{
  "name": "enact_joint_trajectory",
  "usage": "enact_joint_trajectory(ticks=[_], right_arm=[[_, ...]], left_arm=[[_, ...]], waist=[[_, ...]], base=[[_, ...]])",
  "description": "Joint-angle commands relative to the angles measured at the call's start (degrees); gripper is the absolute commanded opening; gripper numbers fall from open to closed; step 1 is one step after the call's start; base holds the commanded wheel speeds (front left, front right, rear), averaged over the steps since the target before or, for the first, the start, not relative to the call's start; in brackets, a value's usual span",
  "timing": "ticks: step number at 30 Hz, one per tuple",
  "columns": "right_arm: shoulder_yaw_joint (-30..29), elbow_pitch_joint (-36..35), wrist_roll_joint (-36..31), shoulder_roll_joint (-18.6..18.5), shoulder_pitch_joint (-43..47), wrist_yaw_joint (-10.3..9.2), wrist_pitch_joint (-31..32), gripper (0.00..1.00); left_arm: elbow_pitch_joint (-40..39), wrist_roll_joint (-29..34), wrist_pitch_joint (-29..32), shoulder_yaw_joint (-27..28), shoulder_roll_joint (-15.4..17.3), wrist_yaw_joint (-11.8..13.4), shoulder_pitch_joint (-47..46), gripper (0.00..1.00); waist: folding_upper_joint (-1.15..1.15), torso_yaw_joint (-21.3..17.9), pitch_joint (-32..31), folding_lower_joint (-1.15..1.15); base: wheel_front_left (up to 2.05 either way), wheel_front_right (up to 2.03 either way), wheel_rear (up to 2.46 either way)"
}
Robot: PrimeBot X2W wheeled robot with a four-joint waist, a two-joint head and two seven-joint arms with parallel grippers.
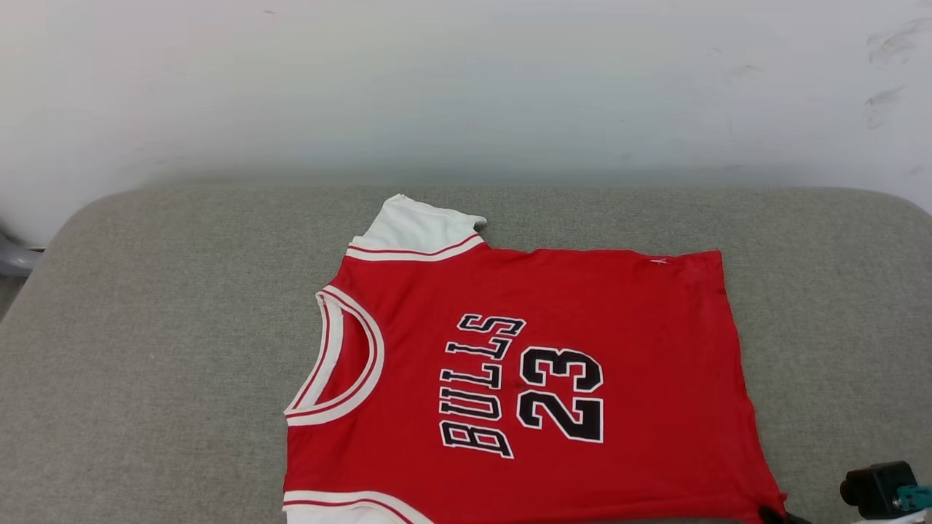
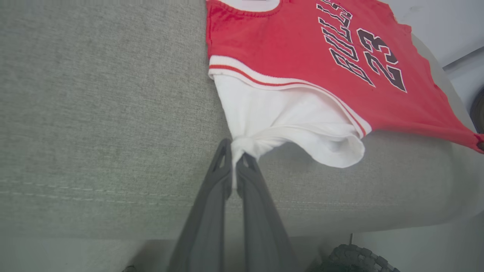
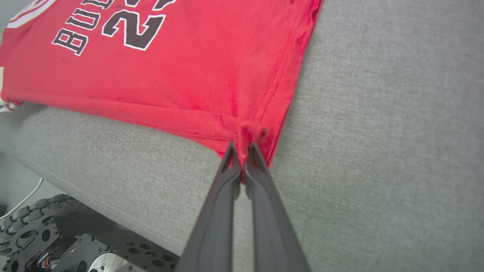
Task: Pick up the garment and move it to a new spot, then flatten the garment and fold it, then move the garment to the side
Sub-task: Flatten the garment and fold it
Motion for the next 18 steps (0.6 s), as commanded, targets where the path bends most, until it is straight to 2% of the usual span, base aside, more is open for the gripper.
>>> enact_joint_trajectory(ticks=[1,10,18], right_arm=[[-0.29,-0.34,-0.22,0.19,0.30,-0.09,0.02,0.00],[-0.77,-1.21,-0.40,0.80,-3.75,-0.09,-0.52,0.00],[-0.84,-1.70,-0.75,1.38,-9.41,-0.09,-0.77,0.00]], left_arm=[[0.06,0.53,-0.49,0.33,0.29,0.01,-0.88,0.00],[0.00,4.53,1.28,0.39,2.46,-1.41,-9.18,0.00],[2.38,8.04,5.27,0.29,4.17,-5.03,-22.13,0.00]], waist=[[0.00,-0.02,0.01,0.00],[0.00,-0.27,0.97,0.00],[0.00,-1.29,6.34,0.00]], base=[[0.00,0.00,0.00],[0.00,0.00,0.00],[0.00,0.00,0.00]])
